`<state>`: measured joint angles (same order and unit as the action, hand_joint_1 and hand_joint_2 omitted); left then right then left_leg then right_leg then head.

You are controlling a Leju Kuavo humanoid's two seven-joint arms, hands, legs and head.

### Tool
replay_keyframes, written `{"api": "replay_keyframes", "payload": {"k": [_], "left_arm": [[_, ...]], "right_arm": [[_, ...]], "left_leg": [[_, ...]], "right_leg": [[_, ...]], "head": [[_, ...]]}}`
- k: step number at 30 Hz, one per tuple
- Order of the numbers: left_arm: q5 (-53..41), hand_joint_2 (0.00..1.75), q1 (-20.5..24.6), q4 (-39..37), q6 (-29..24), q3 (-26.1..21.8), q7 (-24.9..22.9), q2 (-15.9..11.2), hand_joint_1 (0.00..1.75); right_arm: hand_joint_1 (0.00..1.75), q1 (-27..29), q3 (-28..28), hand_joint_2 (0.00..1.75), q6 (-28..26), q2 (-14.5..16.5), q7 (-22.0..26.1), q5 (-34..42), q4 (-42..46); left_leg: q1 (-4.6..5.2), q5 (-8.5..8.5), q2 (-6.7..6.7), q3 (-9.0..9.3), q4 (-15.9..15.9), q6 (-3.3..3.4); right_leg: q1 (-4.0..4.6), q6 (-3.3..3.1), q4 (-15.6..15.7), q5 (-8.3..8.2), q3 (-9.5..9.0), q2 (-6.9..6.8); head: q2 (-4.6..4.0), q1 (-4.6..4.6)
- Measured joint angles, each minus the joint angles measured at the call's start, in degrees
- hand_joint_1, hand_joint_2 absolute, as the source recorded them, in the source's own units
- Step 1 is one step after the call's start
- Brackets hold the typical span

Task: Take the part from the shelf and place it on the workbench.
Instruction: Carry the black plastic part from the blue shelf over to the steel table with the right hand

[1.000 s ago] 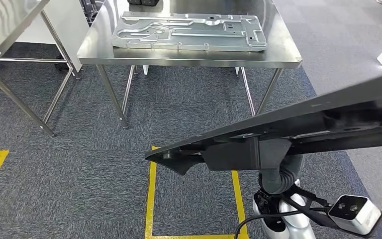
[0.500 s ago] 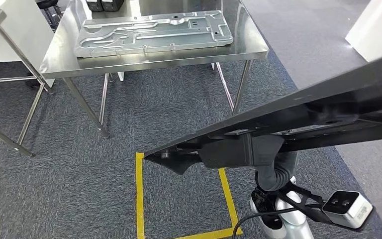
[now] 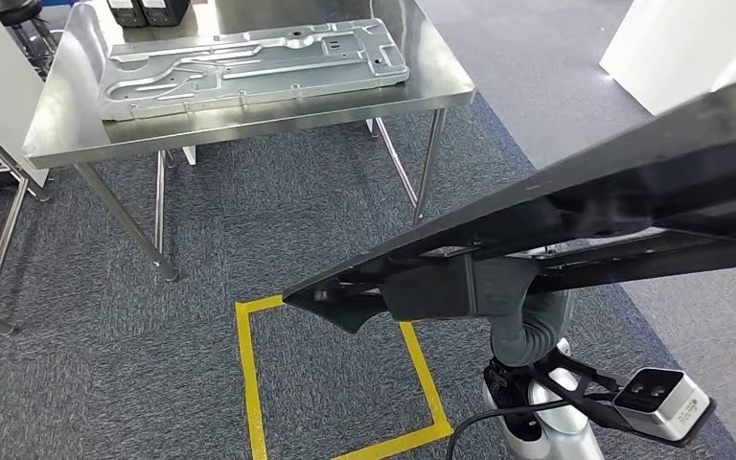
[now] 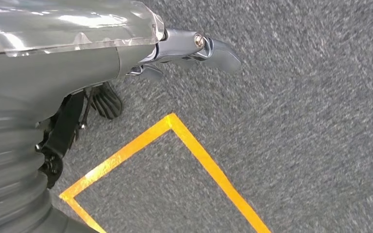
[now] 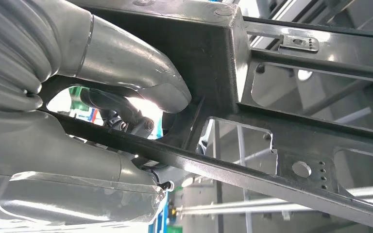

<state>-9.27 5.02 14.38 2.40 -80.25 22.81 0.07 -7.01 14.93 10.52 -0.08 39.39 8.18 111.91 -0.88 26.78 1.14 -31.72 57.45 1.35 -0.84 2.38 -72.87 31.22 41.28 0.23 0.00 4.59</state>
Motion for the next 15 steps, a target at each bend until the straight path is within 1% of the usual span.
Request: {"api": "replay_keyframes", "payload": {"k": [1,2,3,4,5,6,7,8,9,10,12,13,14,15], "left_arm": [[0.0,1.75,0.0,0.0,0.2,0.0,0.0,0.0,0.00],[0.0,1.75,0.0,0.0,0.4,0.0,-0.1,0.0,0.00],[0.0,1.75,0.0,0.0,0.5,0.0,-0.1,0.0,0.00],[0.0,1.75,0.0,0.0,0.6,0.1,-0.1,0.0,0.00],[0.0,1.75,0.0,0.0,0.7,0.1,-0.1,0.0,0.00],[0.0,1.75,0.1,0.0,0.7,0.1,-0.1,0.0,0.00],[0.0,1.75,0.1,0.0,0.8,0.1,-0.1,0.0,0.00],[0.0,1.75,0.1,0.0,0.8,0.1,-0.1,0.0,0.00],[0.0,1.75,0.1,0.0,0.9,0.1,-0.1,0.0,0.00],[0.0,1.75,0.1,0.0,0.9,0.1,-0.1,0.0,0.00],[-0.1,1.75,0.0,0.0,0.9,0.1,-0.1,0.0,0.00],[-0.2,1.75,-0.1,-0.1,0.9,0.1,-0.1,0.0,0.00],[-0.2,1.75,-0.2,-0.1,0.9,0.1,-0.2,0.0,0.00],[-0.2,1.75,-0.2,-0.1,0.9,0.1,-0.2,0.0,0.00]], "right_arm": [[1.75,0.0,0.0,1.75,0.0,-0.1,0.0,-0.1,0.0],[1.75,-0.1,0.1,1.75,0.0,-0.1,0.0,-0.2,0.0],[1.75,-0.1,0.1,1.75,0.0,-0.1,0.0,-0.4,0.0],[1.75,-0.1,0.1,1.75,-0.1,-0.1,0.0,-0.5,0.0],[1.75,-0.1,0.2,1.75,-0.1,-0.1,0.0,-0.6,0.0],[1.75,-0.1,0.2,1.75,-0.1,-0.2,0.0,-0.7,0.0],[1.75,0.0,0.3,1.75,-0.1,-0.2,0.0,-0.9,0.0],[1.75,0.0,0.3,1.75,-0.2,-0.2,0.0,-1.0,0.0],[1.75,0.0,0.3,1.75,-0.2,-0.2,0.0,-1.1,0.1],[1.75,0.0,0.4,1.75,-0.2,-0.2,0.0,-1.2,0.1],[1.75,0.1,0.5,1.75,-0.1,-0.2,0.0,-1.2,0.1],[1.75,0.2,0.6,1.75,-0.1,-0.2,0.0,-1.2,0.1],[1.75,0.3,0.7,1.75,-0.1,-0.2,0.0,-1.3,0.1],[1.75,0.3,0.8,1.75,-0.1,-0.2,0.0,-1.3,0.1]], "left_leg": [[0.00,0.06,0.14,0.09,0.0,-0.10],[0.04,0.16,0.23,0.19,0.0,-0.26],[0.15,0.30,0.28,0.24,0.1,-0.52],[0.25,0.41,0.33,0.28,0.1,-0.83],[0.34,0.49,0.40,0.29,0.1,-1.17],[0.39,0.54,0.50,0.34,0.1,-1.55],[0.31,0.65,0.56,0.37,0.1,-1.90],[0.24,1.06,0.47,0.26,0.6,-2.21],[0.18,1.98,0.28,-0.28,2.0,-2.47],[0.11,3.48,-0.02,-1.47,4.6,-2.66],[0.08,6.91,-0.48,-5.28,12.3,-2.92],[0.07,7.76,-0.57,-7.04,15.5,-3.02],[0.07,7.52,-0.60,-7.98,16.8,-3.06],[0.06,6.13,-0.60,-7.82,15.8,-3.03]], "right_leg": [[-0.03,-0.11,3.6,-1.93,-1.96,-0.15],[0.02,-0.36,8.0,-3.54,-4.29,-0.45],[0.17,-0.71,11.6,-4.68,-6.20,-0.71],[0.34,-1.07,14.0,-5.21,-7.44,-0.89],[0.53,-1.42,15.0,-5.17,-7.86,-0.95],[0.65,-1.75,15.1,-5.18,-7.83,-0.78],[0.57,-2.09,15.2,-5.26,-7.90,-0.62],[0.48,-2.45,15.4,-5.32,-8.04,-0.49],[0.35,-2.83,15.6,-5.38,-8.20,-0.40],[0.27,-3.13,15.7,-5.40,-8.35,-0.35],[0.38,-3.49,15.7,-5.27,-8.42,-0.17],[0.45,-3.55,15.7,-5.20,-8.47,-0.01],[0.49,-3.58,15.7,-5.11,-8.55,0.17],[0.51,-3.54,15.6,-4.99,-8.71,0.37]], "head": [[0.00,0.00],[0.00,0.00],[0.00,0.01],[0.00,0.01],[0.00,0.01],[0.00,0.01],[0.00,0.00],[0.00,0.00],[0.00,0.01],[0.00,0.01],[0.00,0.01],[0.00,0.01],[0.00,0.01],[0.00,0.01]]}}
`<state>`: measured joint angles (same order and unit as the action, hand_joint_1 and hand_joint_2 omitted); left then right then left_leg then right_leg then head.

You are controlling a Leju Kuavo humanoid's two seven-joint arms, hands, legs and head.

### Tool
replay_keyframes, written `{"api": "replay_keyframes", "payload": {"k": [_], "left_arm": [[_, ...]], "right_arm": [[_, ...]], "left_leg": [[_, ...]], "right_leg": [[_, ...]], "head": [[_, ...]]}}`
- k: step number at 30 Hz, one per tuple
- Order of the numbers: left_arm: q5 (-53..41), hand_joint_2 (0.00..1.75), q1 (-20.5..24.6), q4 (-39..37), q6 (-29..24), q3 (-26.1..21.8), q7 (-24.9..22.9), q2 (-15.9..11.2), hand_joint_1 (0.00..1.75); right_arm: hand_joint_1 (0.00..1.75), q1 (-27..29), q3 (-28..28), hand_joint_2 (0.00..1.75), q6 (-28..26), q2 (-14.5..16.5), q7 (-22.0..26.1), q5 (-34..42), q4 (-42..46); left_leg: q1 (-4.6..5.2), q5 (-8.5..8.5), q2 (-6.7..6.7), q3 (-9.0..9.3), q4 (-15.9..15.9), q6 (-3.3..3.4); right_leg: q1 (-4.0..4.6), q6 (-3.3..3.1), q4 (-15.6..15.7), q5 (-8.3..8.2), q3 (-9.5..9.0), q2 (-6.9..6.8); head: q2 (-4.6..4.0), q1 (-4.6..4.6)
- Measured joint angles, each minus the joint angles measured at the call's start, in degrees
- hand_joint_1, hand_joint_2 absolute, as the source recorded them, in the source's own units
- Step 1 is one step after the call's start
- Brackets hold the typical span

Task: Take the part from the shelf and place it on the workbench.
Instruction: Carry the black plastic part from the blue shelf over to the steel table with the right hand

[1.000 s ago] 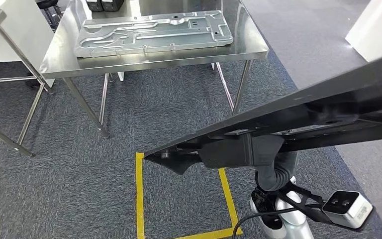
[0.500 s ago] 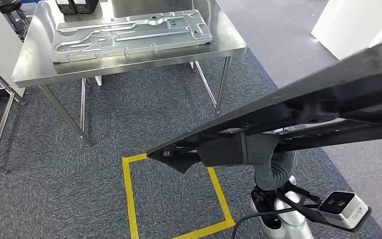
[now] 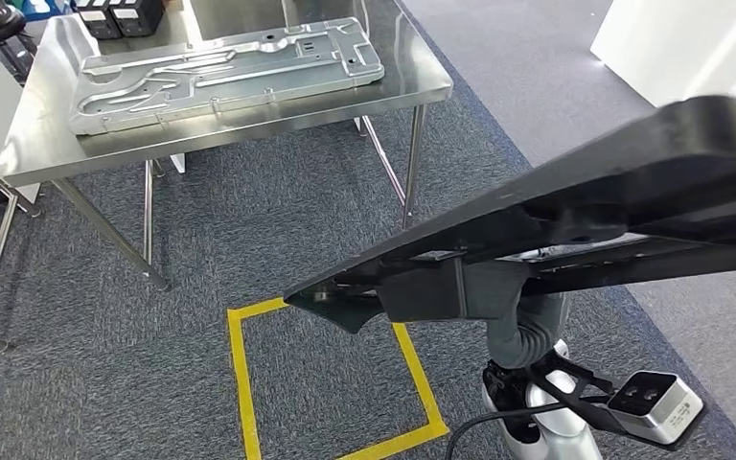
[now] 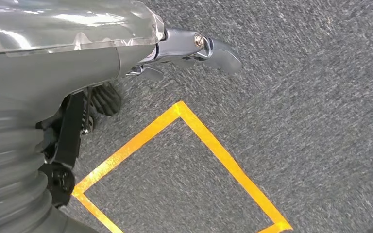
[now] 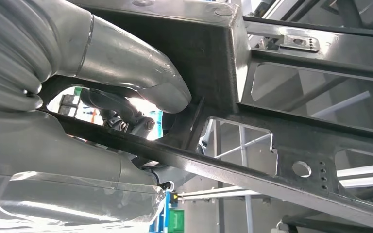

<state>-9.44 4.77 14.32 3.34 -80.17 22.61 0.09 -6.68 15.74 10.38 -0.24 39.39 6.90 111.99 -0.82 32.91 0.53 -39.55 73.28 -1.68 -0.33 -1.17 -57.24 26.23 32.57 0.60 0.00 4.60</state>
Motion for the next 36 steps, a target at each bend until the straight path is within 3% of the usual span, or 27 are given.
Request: {"api": "replay_keyframes", "payload": {"k": [2,4,9,11,13,14,15,16,18,19,21,24,25,26,28,29,30,31,33,34,36], "left_arm": [[0.0,1.75,-0.1,0.0,0.0,0.0,0.0,0.0,0.00],[0.0,1.75,0.0,0.0,0.0,0.0,0.0,-0.1,0.00],[0.0,1.75,0.1,0.0,0.0,0.0,0.0,-0.1,0.00],[0.0,1.75,0.2,0.0,0.0,0.0,0.0,0.0,0.00],[0.0,1.75,0.2,0.0,0.0,0.0,0.0,0.0,0.00],[0.0,1.75,0.2,0.0,0.0,0.0,0.0,0.0,0.00],[0.0,1.75,0.2,0.0,0.0,0.0,0.0,0.0,0.00],[0.0,1.75,0.2,0.0,0.0,0.0,0.0,0.0,0.00],[0.0,1.75,0.3,0.0,0.0,0.1,0.0,0.0,0.00],[0.0,1.75,0.3,0.0,0.0,0.1,0.0,0.0,0.00],[0.0,1.75,0.4,0.0,0.0,0.1,0.0,0.0,0.00],[0.0,1.75,0.6,0.0,-0.1,0.2,0.0,0.0,0.00],[0.0,1.75,0.7,0.0,-0.1,0.3,0.0,-0.1,0.00],[0.0,1.75,0.7,0.0,-0.2,0.3,0.0,-0.1,0.00],[0.0,1.75,0.6,0.0,-0.3,0.4,0.0,-0.1,0.00],[0.0,1.75,0.6,0.0,-0.3,0.5,0.0,-0.2,0.00],[0.0,1.75,0.5,0.0,-0.3,0.5,0.0,-0.2,0.00],[0.0,1.75,0.5,0.0,-0.3,0.5,0.0,-0.2,0.00],[0.0,1.75,0.5,0.0,-0.4,0.5,0.0,-0.3,0.00],[0.0,1.75,0.5,0.0,-0.4,0.5,0.0,-0.4,0.00],[-0.1,1.75,0.6,0.0,-0.3,0.5,0.0,-0.5,0.00]], "right_arm": [[1.75,0.0,0.1,1.75,0.0,0.0,0.0,0.0,0.0],[1.75,0.0,0.1,1.75,0.0,0.0,0.0,0.0,0.0],[1.75,0.1,0.1,1.75,0.0,0.0,0.0,-0.3,0.1],[1.75,0.2,0.1,1.75,-0.2,0.0,0.0,-0.5,0.3],[1.75,0.3,0.1,1.75,-0.5,0.0,0.0,-0.7,0.3],[1.75,0.4,0.1,1.75,-0.7,0.0,0.0,-0.7,0.3],[1.75,0.4,0.1,1.75,-0.9,0.0,0.0,-0.7,0.3],[1.75,0.4,0.1,1.75,-0.9,-0.1,0.0,-0.7,0.3],[1.75,0.2,0.1,1.75,-1.0,-0.1,0.0,-0.7,0.3],[1.75,0.0,0.2,1.75,-1.1,-0.1,0.0,-0.7,0.3],[1.75,-0.2,0.3,1.75,-1.5,-0.1,0.0,-0.8,0.3],[1.75,-0.2,0.5,1.75,-2.3,-0.1,0.0,-1.0,0.3],[1.75,-0.3,0.6,1.75,-2.5,-0.1,0.0,-1.0,0.3],[1.75,-0.3,0.7,1.75,-2.7,-0.1,0.0,-1.0,0.3],[1.75,-0.4,1.0,1.75,-2.8,-0.1,0.0,-1.0,0.3],[1.75,-0.3,1.1,1.75,-2.8,-0.1,0.0,-1.0,0.3],[1.75,-0.3,1.1,1.75,-2.8,-0.1,0.0,-1.1,0.3],[1.75,-0.3,1.2,1.75,-2.8,-0.1,0.0,-1.0,0.2],[1.75,-0.4,1.5,1.75,-2.8,-0.1,0.0,-0.9,0.2],[1.75,-0.4,1.7,1.75,-2.8,-0.1,0.0,-0.9,0.2],[1.75,-0.5,1.9,1.75,-2.7,-0.1,0.0,-0.7,0.0]], "left_leg": [[0.01,-4.45,-0.03,2.96,-7.3,0.32],[0.21,-6.84,-0.12,5.74,-13.7,0.90],[0.23,-6.82,-0.09,6.64,-15.5,2.47],[0.09,-6.78,0.03,7.03,-15.8,3.02],[0.13,-6.51,0.09,7.21,-15.8,3.28],[0.15,-6.37,0.10,7.33,-15.8,3.30],[0.15,-6.18,0.09,7.55,-15.7,3.25],[0.14,-5.95,0.08,7.87,-15.7,3.14],[0.22,-5.37,0.04,8.58,-15.7,2.71],[0.31,-5.09,0.03,8.77,-15.6,2.42],[0.49,-4.69,0.09,8.88,-15.6,1.75],[0.33,-4.06,0.22,9.16,-15.4,0.79],[0.25,-3.24,0.16,8.73,-14.1,0.54],[0.18,-1.91,0.08,7.61,-11.5,0.35],[0.14,1.40,-0.03,3.36,-3.4,0.06],[0.13,2.27,-0.03,1.32,0.0,-0.03],[0.13,1.92,-0.03,0.07,1.4,-0.04],[0.14,0.41,-0.03,-0.03,0.6,0.04],[0.17,-4.74,-0.04,2.52,-6.7,0.50],[0.32,-6.45,-0.04,4.03,-10.4,0.81],[0.64,-7.50,-0.02,5.66,-14.3,1.44]], "right_leg": [[0.00,0.22,-0.1,0.40,-0.49,0.30],[0.18,0.68,-0.3,0.78,-0.67,0.50],[0.14,2.14,-1.4,1.80,-0.27,0.44],[0.00,2.63,-6.5,4.36,2.18,0.11],[-0.14,2.94,-14.2,7.21,6.57,-0.03],[-0.24,3.04,-16.6,7.52,8.18,-0.06],[-0.33,3.07,-16.8,6.61,8.71,-0.14],[-0.42,3.03,-14.7,4.61,7.99,-0.24],[-0.42,2.74,-6.7,0.19,4.48,-0.58],[-0.31,2.52,-3.6,-0.91,3.09,-0.68],[-0.03,2.05,-1.3,-0.90,2.14,-0.66],[-0.12,1.00,-0.7,-0.71,1.69,-0.39],[-0.20,0.63,-0.5,-0.64,1.34,-0.38],[-0.25,0.30,-0.3,-0.53,0.97,-0.40],[-0.06,-0.17,-0.3,-0.11,0.51,-0.38],[0.06,-0.29,-0.3,0.09,0.31,-0.31],[0.17,-0.34,-0.3,0.32,0.05,-0.20],[0.26,-0.33,-0.3,0.56,-0.27,-0.08],[0.40,-0.23,-0.3,1.17,-1.15,0.09],[0.52,-0.08,-0.4,1.47,-1.46,0.14],[0.63,0.40,-0.4,1.88,-1.60,0.21]], "head": [[0.00,0.00],[0.00,0.00],[0.00,-0.01],[0.00,-0.01],[0.00,-0.01],[0.00,-0.01],[0.00,-0.01],[0.00,-0.01],[0.00,-0.01],[0.00,-0.01],[0.00,-0.01],[0.00,-0.01],[0.00,-0.01],[0.00,-0.01],[0.00,-0.01],[0.00,-0.01],[0.00,0.00],[0.00,0.00],[0.00,-0.01],[0.00,-0.01],[0.00,-0.01]]}}
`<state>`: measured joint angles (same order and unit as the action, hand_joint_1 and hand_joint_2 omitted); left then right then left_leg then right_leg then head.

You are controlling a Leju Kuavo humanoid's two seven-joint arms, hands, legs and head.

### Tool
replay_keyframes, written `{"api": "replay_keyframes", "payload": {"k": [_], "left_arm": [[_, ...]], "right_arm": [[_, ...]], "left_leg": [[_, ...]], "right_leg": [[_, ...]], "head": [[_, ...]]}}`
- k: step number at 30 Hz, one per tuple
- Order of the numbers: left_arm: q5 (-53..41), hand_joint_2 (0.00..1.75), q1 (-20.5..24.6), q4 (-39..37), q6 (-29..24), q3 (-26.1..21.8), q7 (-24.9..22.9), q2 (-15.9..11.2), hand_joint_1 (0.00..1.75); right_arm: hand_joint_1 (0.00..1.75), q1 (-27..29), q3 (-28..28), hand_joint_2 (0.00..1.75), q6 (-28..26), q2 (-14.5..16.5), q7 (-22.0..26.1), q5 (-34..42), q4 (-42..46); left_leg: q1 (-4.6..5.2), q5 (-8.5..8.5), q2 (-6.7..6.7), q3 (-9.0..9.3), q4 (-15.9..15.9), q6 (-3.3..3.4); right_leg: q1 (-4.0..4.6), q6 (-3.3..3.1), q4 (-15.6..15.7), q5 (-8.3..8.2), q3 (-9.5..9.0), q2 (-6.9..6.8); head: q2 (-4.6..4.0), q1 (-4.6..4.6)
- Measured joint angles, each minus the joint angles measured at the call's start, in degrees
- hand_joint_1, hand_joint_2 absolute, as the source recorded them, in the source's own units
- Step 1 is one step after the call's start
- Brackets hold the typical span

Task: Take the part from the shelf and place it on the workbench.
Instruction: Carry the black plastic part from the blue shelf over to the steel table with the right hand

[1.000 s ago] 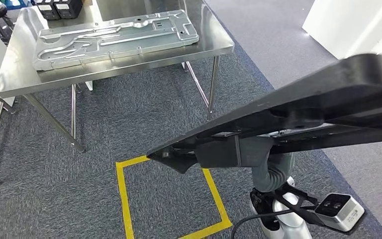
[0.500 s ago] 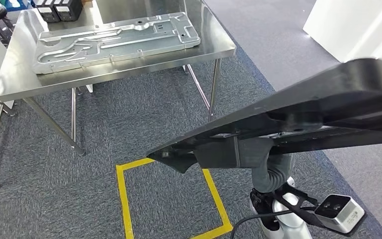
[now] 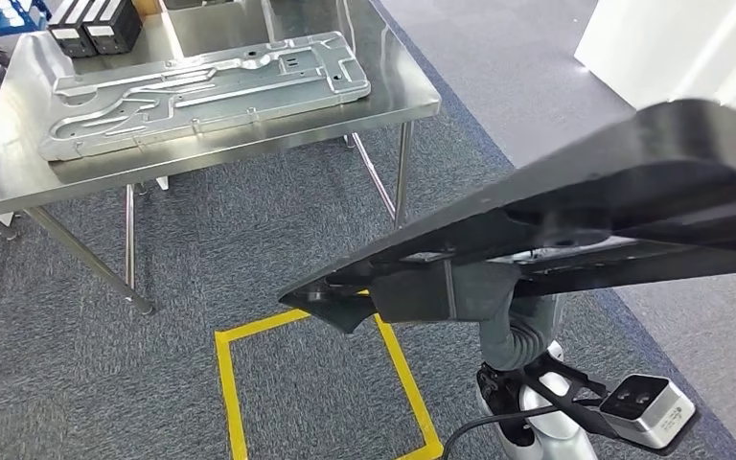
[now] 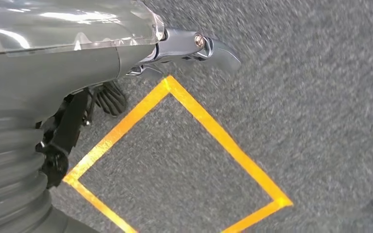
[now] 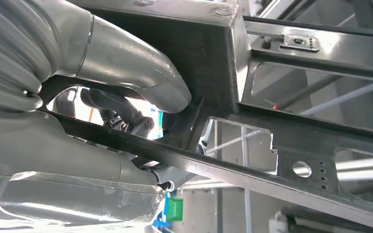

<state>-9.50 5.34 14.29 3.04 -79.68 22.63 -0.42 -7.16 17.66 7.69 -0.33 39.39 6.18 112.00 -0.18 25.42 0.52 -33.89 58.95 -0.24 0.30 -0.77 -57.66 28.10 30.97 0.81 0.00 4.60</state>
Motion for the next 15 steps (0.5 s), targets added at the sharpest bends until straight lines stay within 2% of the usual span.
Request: {"api": "replay_keyframes", "payload": {"k": [1,3,5,7,8,9,10,11,12,13,14,15], "left_arm": [[0.0,1.75,0.0,0.0,0.0,0.0,0.0,-0.1,0.00],[0.0,1.75,0.0,0.0,0.0,0.0,0.0,-0.1,0.00],[0.2,1.75,-0.1,0.0,0.1,0.1,0.0,-0.1,0.00],[0.2,1.75,0.0,0.0,0.1,0.2,0.1,-0.1,0.00],[0.2,1.75,0.0,0.0,0.1,0.3,0.1,-0.1,0.00],[0.2,1.75,-0.1,0.0,0.1,0.4,0.1,-0.1,0.00],[0.2,1.75,-0.1,-0.1,0.1,0.5,0.1,-0.1,0.00],[0.2,1.75,-0.1,-0.1,0.1,0.5,0.1,-0.1,0.00],[0.2,1.75,-0.1,-0.1,0.0,0.6,0.1,-0.1,0.00],[0.2,1.75,-0.1,-0.2,0.0,0.6,0.2,-0.2,0.00],[0.2,1.75,0.0,-0.2,0.0,0.7,0.2,-0.2,0.00],[0.2,1.75,0.0,-0.2,0.0,0.8,0.2,-0.3,0.00]], "right_arm": [[1.75,0.0,0.1,1.75,0.0,0.0,0.0,0.0,-0.1],[1.75,0.0,0.1,1.75,0.2,0.0,0.0,0.0,-0.3],[1.75,-0.2,0.1,1.75,0.4,0.0,0.0,0.0,-0.4],[1.75,-0.1,0.2,1.75,0.6,0.0,0.0,0.0,-0.5],[1.75,0.0,0.1,1.75,0.7,0.0,0.0,0.0,-0.7],[1.75,0.2,0.1,1.75,0.7,0.0,0.0,0.0,-0.8],[1.75,0.3,0.1,1.75,0.7,-0.1,0.0,0.0,-0.9],[1.75,0.3,0.1,1.75,0.6,-0.1,0.0,0.0,-1.0],[1.75,0.3,0.1,1.75,0.6,-0.1,0.0,0.0,-1.0],[1.75,0.3,0.1,1.75,0.6,-0.1,0.0,0.0,-1.0],[1.75,0.4,0.1,1.75,0.6,-0.1,0.0,-0.1,-1.1],[1.75,0.5,0.1,1.75,0.6,-0.2,0.0,-0.1,-1.1]], "left_leg": [[0.18,0.34,0.01,0.19,-0.5,0.27],[-0.07,0.40,0.01,0.67,-1.1,0.81],[-0.44,0.50,0.05,1.49,-1.7,1.40],[-0.46,0.93,0.09,2.01,-1.8,1.73],[-0.46,1.20,0.07,2.26,-1.8,1.75],[-0.47,1.52,0.06,2.59,-1.8,1.69],[-0.50,1.87,0.03,3.01,-1.8,1.57],[-0.55,2.29,0.00,3.58,-1.8,1.40],[-0.59,2.78,-0.02,4.17,-1.7,1.16],[-0.54,3.27,-0.03,4.61,-1.7,0.84],[-0.47,3.70,-0.04,4.88,-1.7,0.47],[-0.37,4.04,-0.02,5.00,-1.7,0.11]], "right_leg": [[0.02,0.30,0.0,0.13,0.03,0.02],[0.06,0.94,-0.1,0.55,-0.11,-0.11],[-0.01,1.65,-3.2,2.12,1.18,-0.30],[-0.45,2.17,-10.8,4.91,5.59,-0.42],[-0.67,2.37,-14.4,5.76,8.04,-0.45],[-0.88,2.53,-16.4,5.59,9.77,-0.48],[-1.07,2.66,-16.2,4.19,10.32,-0.53],[-1.25,2.75,-13.5,1.74,9.57,-0.61],[-1.42,2.81,-9.4,-0.90,8.04,-0.74],[-1.44,2.81,-5.6,-2.66,6.43,-0.86],[-1.39,2.58,-2.9,-3.62,5.24,-0.91],[-1.27,2.26,-1.5,-3.64,4.65,-0.91]], "head": [[0.00,0.00],[0.00,-0.01],[0.00,-0.01],[0.00,-0.01],[0.00,-0.01],[0.00,-0.01],[0.00,-0.01],[0.00,-0.01],[0.00,-0.01],[0.00,-0.01],[0.00,-0.01],[0.00,-0.01]]}}
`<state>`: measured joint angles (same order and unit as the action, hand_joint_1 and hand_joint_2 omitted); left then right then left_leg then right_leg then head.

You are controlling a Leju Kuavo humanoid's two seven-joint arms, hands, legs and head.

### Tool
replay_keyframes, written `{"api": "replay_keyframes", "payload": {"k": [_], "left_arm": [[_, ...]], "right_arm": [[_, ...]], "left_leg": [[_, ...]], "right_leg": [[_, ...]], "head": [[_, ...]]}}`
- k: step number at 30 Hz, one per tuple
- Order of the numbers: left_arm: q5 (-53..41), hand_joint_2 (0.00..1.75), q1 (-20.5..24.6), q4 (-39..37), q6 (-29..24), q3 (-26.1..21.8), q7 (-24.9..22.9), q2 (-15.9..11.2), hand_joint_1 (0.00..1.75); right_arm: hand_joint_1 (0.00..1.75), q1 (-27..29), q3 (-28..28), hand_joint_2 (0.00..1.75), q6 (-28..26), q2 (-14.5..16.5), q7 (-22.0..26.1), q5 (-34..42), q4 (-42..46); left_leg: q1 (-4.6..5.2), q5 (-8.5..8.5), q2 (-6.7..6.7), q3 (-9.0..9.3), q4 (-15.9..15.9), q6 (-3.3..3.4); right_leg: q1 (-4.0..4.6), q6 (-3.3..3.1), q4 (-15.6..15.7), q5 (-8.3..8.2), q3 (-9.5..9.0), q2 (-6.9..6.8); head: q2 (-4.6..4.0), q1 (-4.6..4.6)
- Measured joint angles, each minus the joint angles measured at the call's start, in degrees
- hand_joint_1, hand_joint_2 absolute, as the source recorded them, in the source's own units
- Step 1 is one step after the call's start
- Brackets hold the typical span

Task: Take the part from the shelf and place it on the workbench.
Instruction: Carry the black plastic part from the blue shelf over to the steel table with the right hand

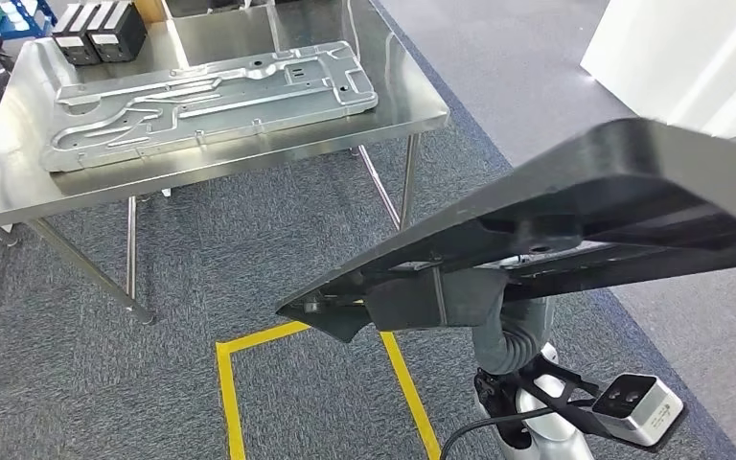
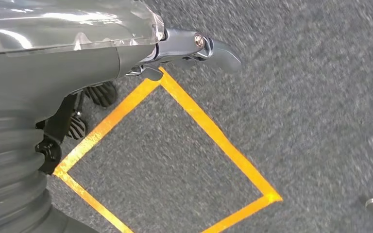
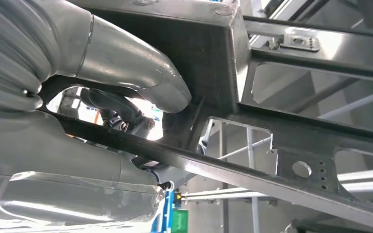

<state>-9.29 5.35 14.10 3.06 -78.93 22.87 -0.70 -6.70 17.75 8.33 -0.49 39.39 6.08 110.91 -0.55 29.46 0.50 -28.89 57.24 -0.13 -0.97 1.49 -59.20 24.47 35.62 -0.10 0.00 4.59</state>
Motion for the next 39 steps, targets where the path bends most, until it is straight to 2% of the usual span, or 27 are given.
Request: {"api": "replay_keyframes", "payload": {"k": [3,4,5,6,8,9,10,11,13,14,15,16,18,20,21,23,24,25,26,27,29,31,33,35,36,37,39], "left_arm": [[-0.1,1.75,0.1,0.0,-0.1,0.1,0.1,-0.1,0.00],[-0.1,1.75,0.2,0.0,-0.1,0.2,0.1,-0.1,0.00],[-0.1,1.75,0.3,0.0,-0.1,0.2,0.1,-0.1,0.00],[-0.1,1.75,0.3,0.0,-0.1,0.2,0.1,-0.1,0.00],[-0.1,1.75,0.2,0.0,-0.2,0.2,0.1,-0.2,0.00],[-0.1,1.75,0.1,0.0,-0.3,0.2,0.1,-0.2,0.00],[-0.1,1.75,0.0,0.0,-0.3,0.2,0.1,-0.2,0.00],[-0.1,1.75,0.0,0.0,-0.3,0.2,0.0,-0.2,0.00],[-0.1,1.75,-0.1,0.0,-0.4,0.2,0.0,-0.3,0.00],[-0.2,1.75,0.0,-0.1,-0.4,0.2,0.0,-0.4,0.00],[-0.4,1.75,0.2,-0.1,-0.5,0.2,0.0,-0.5,0.00],[-0.5,1.75,0.4,-0.1,-0.5,0.2,-0.1,-0.6,0.00],[-0.8,1.75,0.5,-0.1,-0.5,0.3,-0.1,-0.6,0.00],[-0.7,1.75,0.5,-0.1,-0.5,0.2,-0.1,-0.6,0.00],[-0.7,1.75,0.5,-0.1,-0.5,0.2,-0.1,-0.6,0.00],[-0.7,1.75,0.5,-0.1,-0.5,0.2,-0.1,-0.6,0.00],[-0.7,1.75,0.4,-0.1,-0.5,0.2,-0.1,-0.6,0.00],[-0.7,1.75,0.3,-0.1,-0.5,0.2,-0.1,-0.5,0.00],[-0.7,1.75,0.1,-0.1,-0.5,0.2,-0.1,-0.5,0.00],[-0.6,1.75,0.1,-0.1,-0.5,0.2,-0.1,-0.5,0.00],[-0.6,1.75,0.0,-0.1,-0.5,0.2,-0.1,-0.5,0.00],[-0.6,1.75,0.1,-0.1,-0.5,0.2,-0.1,-0.5,0.00],[-0.6,1.75,0.0,-0.1,-0.5,0.2,-0.2,-0.5,0.00],[-0.6,1.75,0.0,-0.1,-0.5,0.2,-0.2,-0.5,0.00],[-0.6,1.75,0.0,-0.1,-0.5,0.2,-0.2,-0.5,0.00],[-0.7,1.75,0.1,-0.1,-0.5,0.2,-0.2,-0.5,0.00],[-0.8,1.75,0.3,-0.2,-0.5,0.3,-0.2,-0.5,0.00]], "right_arm": [[1.75,0.5,-0.1,1.75,-0.1,-0.1,0.0,-0.2,0.0],[1.75,0.6,-0.2,1.75,-0.1,-0.1,0.0,-0.3,0.2],[1.75,0.6,-0.2,1.75,-0.2,-0.1,0.0,-0.5,0.3],[1.75,0.7,-0.2,1.75,-0.4,-0.1,0.0,-0.7,0.4],[1.75,1.0,-0.2,1.75,-0.7,-0.1,0.0,-1.2,0.6],[1.75,1.2,-0.2,1.75,-0.8,-0.1,0.0,-1.4,0.6],[1.75,1.4,-0.2,1.75,-0.9,-0.1,0.0,-1.6,0.6],[1.75,1.5,-0.2,1.75,-0.9,-0.1,0.0,-1.7,0.6],[1.75,1.6,-0.2,1.75,-1.1,-0.1,0.0,-2.0,0.7],[1.75,1.6,-0.2,1.75,-1.4,-0.1,0.0,-2.2,0.8],[1.75,1.6,-0.2,1.75,-1.7,-0.1,0.0,-2.4,0.8],[1.75,1.6,-0.2,1.75,-1.9,-0.1,0.0,-2.5,0.8],[1.75,1.6,-0.2,1.75,-2.4,-0.1,0.0,-2.7,0.8],[1.75,1.3,-0.1,1.75,-2.8,-0.1,0.0,-2.9,0.8],[1.75,1.1,-0.1,1.75,-2.9,-0.1,0.0,-2.9,0.8],[1.75,1.0,-0.1,1.75,-3.0,-0.1,0.0,-2.9,0.7],[1.75,1.0,-0.1,1.75,-3.0,-0.1,0.0,-3.0,0.6],[1.75,1.0,0.0,1.75,-3.0,-0.1,0.0,-3.0,0.5],[1.75,1.0,0.0,1.75,-3.0,-0.1,0.0,-3.0,0.4],[1.75,1.0,0.0,1.75,-3.0,-0.1,0.0,-3.0,0.3],[1.75,1.0,0.0,1.75,-3.0,-0.1,0.0,-3.0,0.3],[1.75,1.0,0.1,1.75,-3.0,-0.2,0.0,-3.0,0.2],[1.75,0.9,0.1,1.75,-3.0,-0.2,0.0,-3.0,0.1],[1.75,0.7,0.2,1.75,-3.0,-0.2,0.0,-3.0,0.1],[1.75,0.7,0.3,1.75,-3.0,-0.2,0.0,-3.0,0.1],[1.75,0.7,0.3,1.75,-3.0,-0.2,0.0,-3.0,0.1],[1.75,0.7,0.3,1.75,-3.0,-0.2,0.0,-3.0,0.0]], "left_leg": [[-0.09,0.72,0.15,0.57,-0.1,-1.05],[-0.19,1.22,0.15,0.46,0.7,-1.33],[-0.26,2.22,0.13,-0.45,2.8,-1.53],[-0.32,3.54,0.06,-2.21,6.2,-1.63],[-0.34,6.13,0.01,-7.40,14.7,-1.69],[-0.32,6.15,0.00,-9.53,17.3,-1.63],[-0.30,4.98,-0.01,-10.77,17.9,-1.48],[-0.23,2.60,-0.01,-10.89,16.1,-1.18],[0.33,-2.94,0.93,-8.89,8.5,-0.03],[0.71,-4.51,1.53,-7.75,5.1,0.55],[1.10,-5.11,2.02,-7.02,3.1,1.01],[1.33,-4.81,2.09,-6.71,2.3,1.31],[1.24,-4.61,1.12,-5.86,1.3,1.73],[0.91,-4.38,0.22,-4.44,0.4,2.21],[0.75,-4.23,-0.22,-3.88,0.2,2.36],[0.61,-3.74,-1.16,-3.29,0.1,2.49],[0.50,-3.43,-1.69,-3.00,0.1,2.40],[0.37,-3.08,-2.22,-2.62,0.1,2.26],[0.19,-2.67,-2.80,-2.12,0.2,2.05],[-0.01,-2.20,-3.38,-1.50,0.2,1.79],[-0.32,-1.08,-4.49,-0.40,0.5,1.07],[-0.40,-0.08,-5.36,0.05,0.6,0.20],[-0.43,0.18,-5.77,0.38,0.8,-0.61],[-0.51,0.54,-4.48,0.29,2.4,-1.11],[-0.55,1.22,-3.44,-0.69,4.4,-1.24],[-0.55,2.25,-2.32,-2.52,7.5,-1.37],[-0.53,4.87,-1.34,-7.48,14.7,-1.49]], "right_leg": [[0.30,-1.38,0.4,0.90,-0.48,0.33],[0.29,-1.82,0.6,1.12,-0.87,0.38],[0.27,-2.24,0.8,1.37,-1.36,0.38],[0.30,-2.57,0.9,1.66,-1.86,0.34],[0.58,-3.00,0.9,2.42,-2.73,0.35],[0.75,-3.09,0.9,2.85,-3.24,0.45],[0.94,-3.16,0.9,3.33,-3.86,0.58],[1.13,-3.18,0.9,3.84,-4.59,0.67],[1.50,-3.18,1.0,4.97,-6.10,0.50],[1.62,-3.01,1.1,5.48,-6.63,0.35],[1.65,-2.78,1.2,5.86,-6.98,0.10],[1.63,-2.41,1.1,5.99,-7.23,-0.14],[1.44,-1.72,0.5,5.91,-7.53,-0.76],[1.31,-1.06,-2.7,6.27,-6.40,-0.71],[1.18,-0.75,-5.6,7.13,-4.64,-0.49],[0.73,-0.12,-12.3,9.92,0.21,-0.09],[0.49,0.17,-14.5,11.14,2.38,-0.04],[0.27,0.45,-15.3,11.61,3.78,-0.03],[0.05,0.72,-14.1,10.84,4.21,0.00],[-0.19,0.95,-11.5,8.96,3.83,0.10],[-0.67,1.28,-4.1,3.16,1.87,1.19],[-0.62,0.71,-0.3,0.33,0.76,2.09],[-0.33,-0.54,-0.1,0.63,0.27,1.70],[-0.26,-1.65,0.3,0.93,-0.78,0.94],[-0.15,-2.10,0.3,1.24,-1.35,0.50],[0.04,-2.46,0.4,1.62,-1.78,0.03],[0.51,-2.92,0.4,2.53,-2.56,-0.95]], "head": [[0.00,0.00],[0.00,0.01],[0.00,0.02],[0.00,0.02],[0.00,0.02],[0.00,0.02],[0.00,0.02],[0.00,0.02],[0.00,0.02],[0.00,0.01],[0.00,0.01],[0.00,0.00],[0.00,-0.01],[0.00,-0.02],[0.00,-0.02],[0.00,-0.02],[0.00,-0.02],[0.00,-0.02],[0.00,-0.02],[0.00,-0.02],[0.00,-0.02],[0.00,-0.03],[0.00,-0.04],[0.00,-0.03],[0.00,-0.03],[0.00,-0.04],[0.00,-0.03]]}}
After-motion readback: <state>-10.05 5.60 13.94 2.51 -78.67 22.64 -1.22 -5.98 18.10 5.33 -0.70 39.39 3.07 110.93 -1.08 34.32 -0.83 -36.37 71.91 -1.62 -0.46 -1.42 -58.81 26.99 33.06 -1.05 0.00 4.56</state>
